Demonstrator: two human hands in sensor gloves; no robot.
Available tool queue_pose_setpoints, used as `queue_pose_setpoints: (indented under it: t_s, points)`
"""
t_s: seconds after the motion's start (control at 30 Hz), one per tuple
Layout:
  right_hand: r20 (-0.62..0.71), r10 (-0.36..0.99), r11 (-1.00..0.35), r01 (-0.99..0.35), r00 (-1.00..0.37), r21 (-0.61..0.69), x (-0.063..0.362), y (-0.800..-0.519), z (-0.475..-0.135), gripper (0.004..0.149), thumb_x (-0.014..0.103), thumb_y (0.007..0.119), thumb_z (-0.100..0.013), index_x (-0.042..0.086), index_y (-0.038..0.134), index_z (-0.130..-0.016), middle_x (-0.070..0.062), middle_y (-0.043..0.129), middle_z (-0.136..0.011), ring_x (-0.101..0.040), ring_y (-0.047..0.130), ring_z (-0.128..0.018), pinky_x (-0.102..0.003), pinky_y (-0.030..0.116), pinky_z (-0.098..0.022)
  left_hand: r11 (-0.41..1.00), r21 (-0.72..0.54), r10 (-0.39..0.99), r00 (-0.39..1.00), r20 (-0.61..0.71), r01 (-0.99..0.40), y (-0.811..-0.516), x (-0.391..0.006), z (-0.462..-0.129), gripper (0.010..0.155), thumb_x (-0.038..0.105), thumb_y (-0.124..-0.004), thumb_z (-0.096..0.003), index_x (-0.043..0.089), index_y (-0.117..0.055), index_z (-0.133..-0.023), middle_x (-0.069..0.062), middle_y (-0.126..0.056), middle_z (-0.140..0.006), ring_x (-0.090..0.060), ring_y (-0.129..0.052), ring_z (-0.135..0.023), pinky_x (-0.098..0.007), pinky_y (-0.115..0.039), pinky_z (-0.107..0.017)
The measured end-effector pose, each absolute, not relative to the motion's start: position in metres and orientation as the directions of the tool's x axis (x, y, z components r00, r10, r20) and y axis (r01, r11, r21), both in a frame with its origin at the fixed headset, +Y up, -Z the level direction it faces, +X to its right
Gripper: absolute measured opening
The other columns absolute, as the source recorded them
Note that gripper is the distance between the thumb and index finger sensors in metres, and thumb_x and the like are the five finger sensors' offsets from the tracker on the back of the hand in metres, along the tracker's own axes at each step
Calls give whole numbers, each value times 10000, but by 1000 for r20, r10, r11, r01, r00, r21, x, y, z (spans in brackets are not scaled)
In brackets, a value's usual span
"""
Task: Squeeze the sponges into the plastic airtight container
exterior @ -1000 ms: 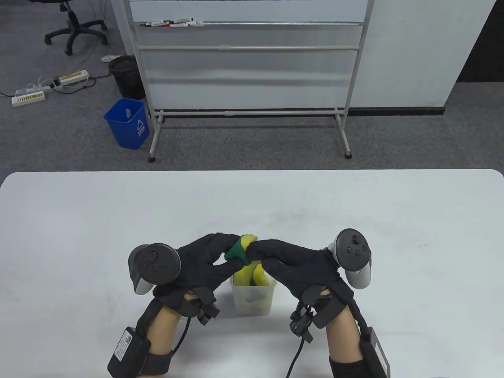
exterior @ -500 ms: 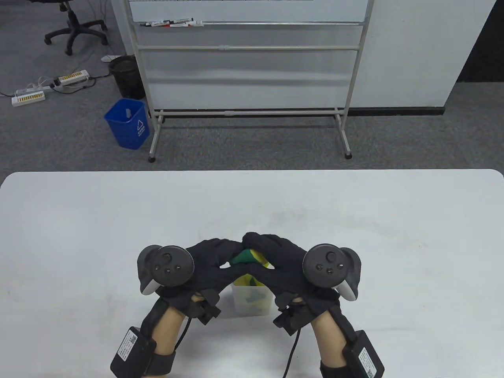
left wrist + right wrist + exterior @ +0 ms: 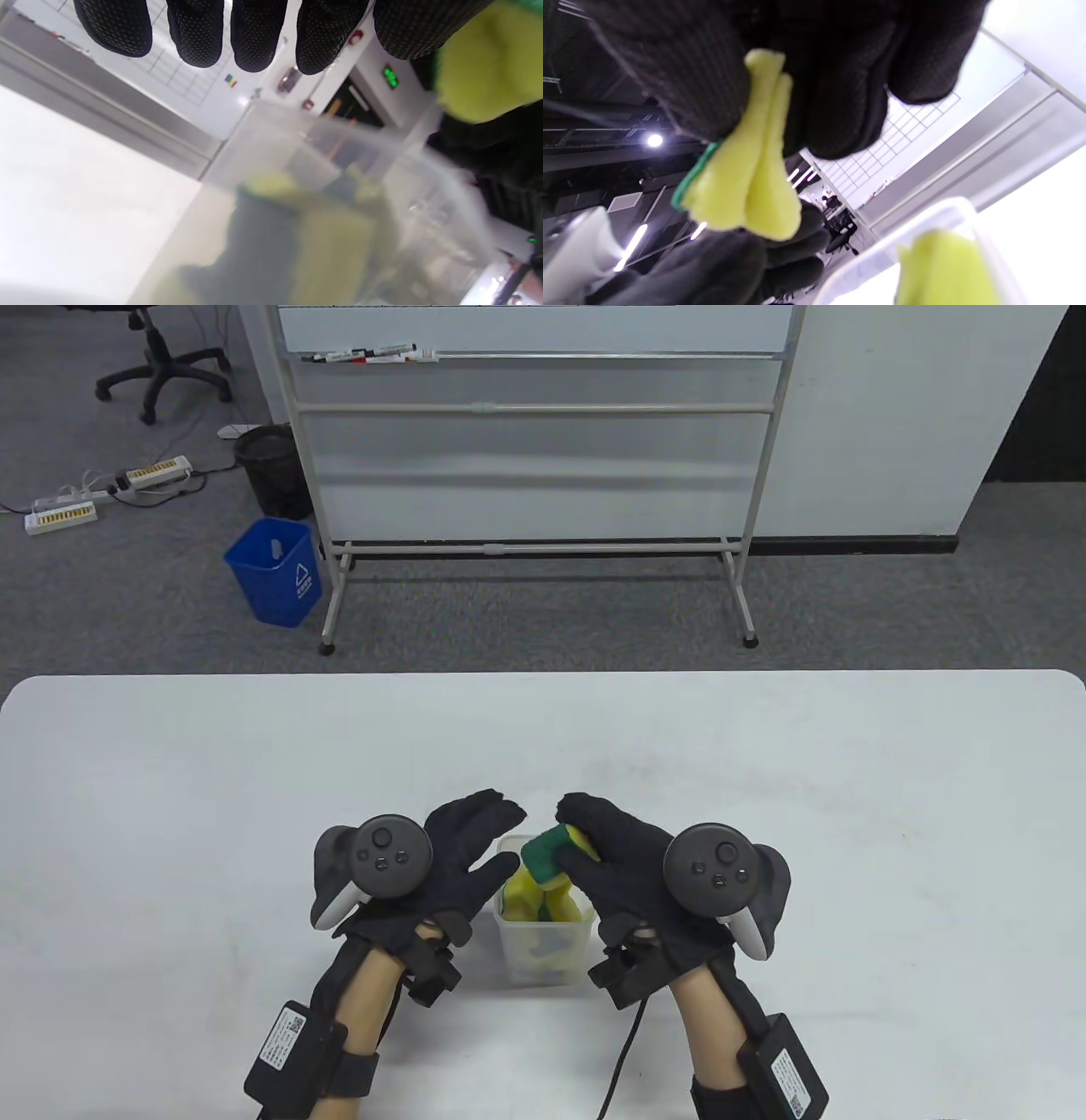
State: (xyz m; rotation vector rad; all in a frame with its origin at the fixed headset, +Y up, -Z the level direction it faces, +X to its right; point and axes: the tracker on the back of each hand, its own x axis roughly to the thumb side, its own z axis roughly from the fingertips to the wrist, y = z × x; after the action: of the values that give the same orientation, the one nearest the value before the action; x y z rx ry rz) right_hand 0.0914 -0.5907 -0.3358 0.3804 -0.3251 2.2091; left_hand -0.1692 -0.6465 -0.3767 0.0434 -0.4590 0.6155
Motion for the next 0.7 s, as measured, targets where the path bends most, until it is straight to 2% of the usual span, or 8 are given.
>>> queue_pose_setpoints:
  t_s: [0.2,0.27,0.43,0.7]
  points:
    - [375,697,-647,-761,-612,-39,84,-598,-341,571,411,951,-386,200,868,-909,-24,1057,-672,-222,1084,-527,-492,795,-594,812,-147,572,717,399,-565,-663,-164,-383,669,578,-657,-512,337,-502,-1117,-61,-520,-1227,-399,-597,-1088,-666,-600,-732]
    - [373,688,-671,-741,-622,3,80,-600,-343,570,417,946,-389,198,866,-909,-13,1062,-672,-217,1098,-542,-478,800,-598,827,-146,552,733,398,-543,-667,-164,-384,679,585,-647,-512,321,-495,-1118,-55,-540,-1222,-392,-612,-1085,-664,-606,-730]
    - [402,656,-719,-690,-639,78,68,-607,-345,579,424,917,-408,198,827,-934,-8,1021,-704,-218,1106,-590,-468,793,-623,788,-191,609,693,385,-586,-672,-164,-386,682,581,-645,-513,285,-510,-1113,-47,-599,-1203,-388,-631,-1077,-663,-614,-725]
    - [418,514,-820,-572,-749,-15,58,-604,-338,565,392,924,-411,214,827,-938,-23,1010,-729,-250,1087,-632,-538,735,-658,776,-202,624,681,383,-598,-672,-164,-387,675,566,-657,-515,277,-521,-1110,-44,-636,-1187,-379,-649,-1071,-659,-620,-724]
